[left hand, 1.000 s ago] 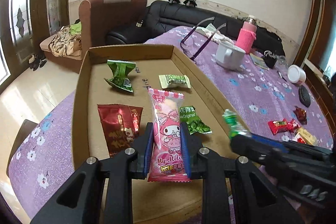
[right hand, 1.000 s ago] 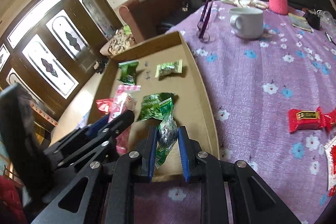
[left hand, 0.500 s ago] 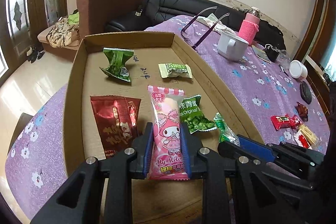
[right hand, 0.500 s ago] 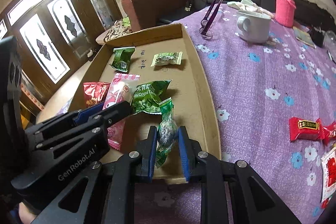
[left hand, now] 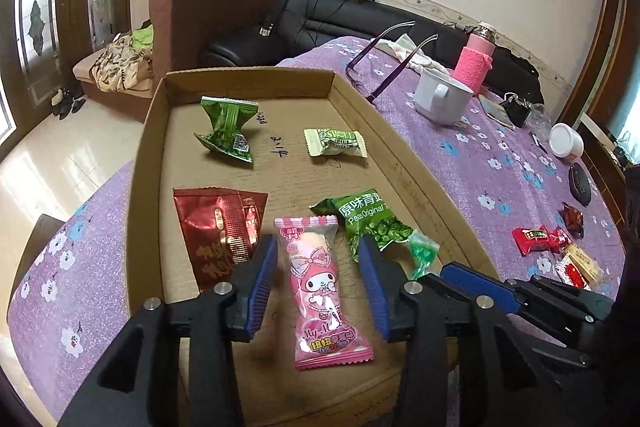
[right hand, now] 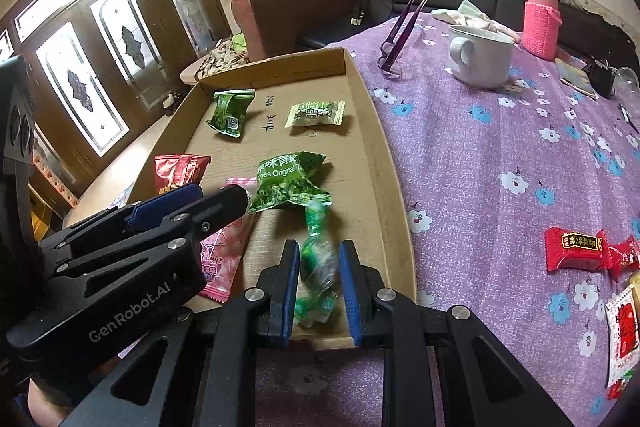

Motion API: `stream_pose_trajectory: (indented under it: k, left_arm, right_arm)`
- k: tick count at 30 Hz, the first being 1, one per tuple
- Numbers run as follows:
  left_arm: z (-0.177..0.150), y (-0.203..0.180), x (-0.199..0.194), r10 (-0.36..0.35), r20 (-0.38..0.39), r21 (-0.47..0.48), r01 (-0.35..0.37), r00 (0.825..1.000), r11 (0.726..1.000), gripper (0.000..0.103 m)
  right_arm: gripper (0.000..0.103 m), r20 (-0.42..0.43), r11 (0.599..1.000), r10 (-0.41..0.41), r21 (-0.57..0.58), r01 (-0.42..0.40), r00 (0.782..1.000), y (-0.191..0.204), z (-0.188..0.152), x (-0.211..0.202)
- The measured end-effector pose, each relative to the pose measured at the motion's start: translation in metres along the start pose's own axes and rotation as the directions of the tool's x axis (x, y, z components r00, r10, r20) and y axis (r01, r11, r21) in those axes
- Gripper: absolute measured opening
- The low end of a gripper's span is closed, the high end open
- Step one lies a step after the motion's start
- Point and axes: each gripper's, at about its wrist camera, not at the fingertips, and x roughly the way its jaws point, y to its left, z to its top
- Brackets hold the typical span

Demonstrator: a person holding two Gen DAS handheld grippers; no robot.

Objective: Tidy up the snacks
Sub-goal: 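Open the left gripper to drop the pink bar while the right releases the green candy, then move the left gripper to the table and grasp the red candy bar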

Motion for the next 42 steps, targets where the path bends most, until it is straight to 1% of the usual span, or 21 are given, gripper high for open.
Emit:
stream_pose_trajectory:
  k: [3, 5, 12, 18, 22, 26, 30, 32, 34, 37, 38, 42]
  left_arm:
    - [-0.001, 0.000, -0.003, -0.004, 0.013, -0.001, 0.004, 1.000, 1.000, 0.043]
    - [0.000, 0.001, -0.005, -0.006, 0.021, -0.006, 0.006, 1.000, 1.000, 0.047]
    - [0.000, 0.002, -0.006, -0.006, 0.030, -0.007, 0.006, 1.000, 1.000, 0.047]
    - [0.000, -0.002, -0.007, 0.014, 0.042, 0.010, -0.015, 0.999, 1.000, 0.047]
    - [-0.001, -0.002, -0.008, 0.020, 0.045, 0.011, -0.020, 0.999, 1.000, 0.048]
    - [-0.001, -0.004, -0.008, 0.032, 0.050, 0.020, -0.033, 0.998, 0.999, 0.048]
    - [-0.002, -0.007, -0.012, 0.050, 0.075, 0.035, -0.052, 0.996, 0.998, 0.048]
    - [-0.003, -0.010, -0.015, 0.050, 0.096, 0.046, -0.055, 0.994, 0.997, 0.048]
    - [-0.005, -0.014, -0.021, 0.047, 0.129, 0.065, -0.056, 0.991, 0.996, 0.048]
    - [-0.010, -0.024, -0.030, 0.065, 0.162, 0.102, -0.082, 0.985, 0.991, 0.048]
    - [-0.010, -0.028, -0.033, 0.061, 0.163, 0.107, -0.079, 0.985, 0.991, 0.048]
    - [-0.010, -0.055, -0.041, -0.015, 0.132, 0.142, -0.004, 0.991, 0.990, 0.048]
  right_arm:
    - [0.023, 0.005, 1.000, 0.009, 0.010, -0.009, 1.000, -0.001, -0.001, -0.002]
    - [0.023, 0.012, 1.000, 0.013, 0.015, -0.014, 1.000, -0.002, -0.001, -0.005]
    - [0.023, 0.045, 0.998, 0.035, 0.044, -0.037, 0.998, -0.006, 0.001, -0.022]
    - [0.023, 0.040, 0.993, 0.061, 0.094, -0.065, 0.997, -0.019, 0.000, -0.039]
    - [0.023, 0.043, 0.991, 0.063, 0.119, -0.068, 0.997, -0.034, -0.007, -0.058]
    - [0.023, 0.049, 0.990, 0.039, 0.133, -0.045, 0.998, -0.053, -0.018, -0.078]
    - [0.023, 0.079, 0.983, 0.009, 0.183, -0.023, 0.997, -0.086, -0.032, -0.103]
    - [0.023, 0.117, 0.970, -0.008, 0.241, -0.021, 0.993, -0.111, -0.039, -0.119]
    - [0.023, 0.159, 0.948, -0.012, 0.316, -0.039, 0.987, -0.138, -0.044, -0.133]
    - [0.022, 0.211, 0.895, -0.017, 0.438, -0.079, 0.977, -0.181, -0.054, -0.149]
    - [0.022, 0.223, 0.878, -0.019, 0.471, -0.090, 0.975, -0.193, -0.057, -0.153]
    - [0.022, 0.240, 0.830, -0.039, 0.548, -0.102, 0.970, -0.218, -0.065, -0.162]
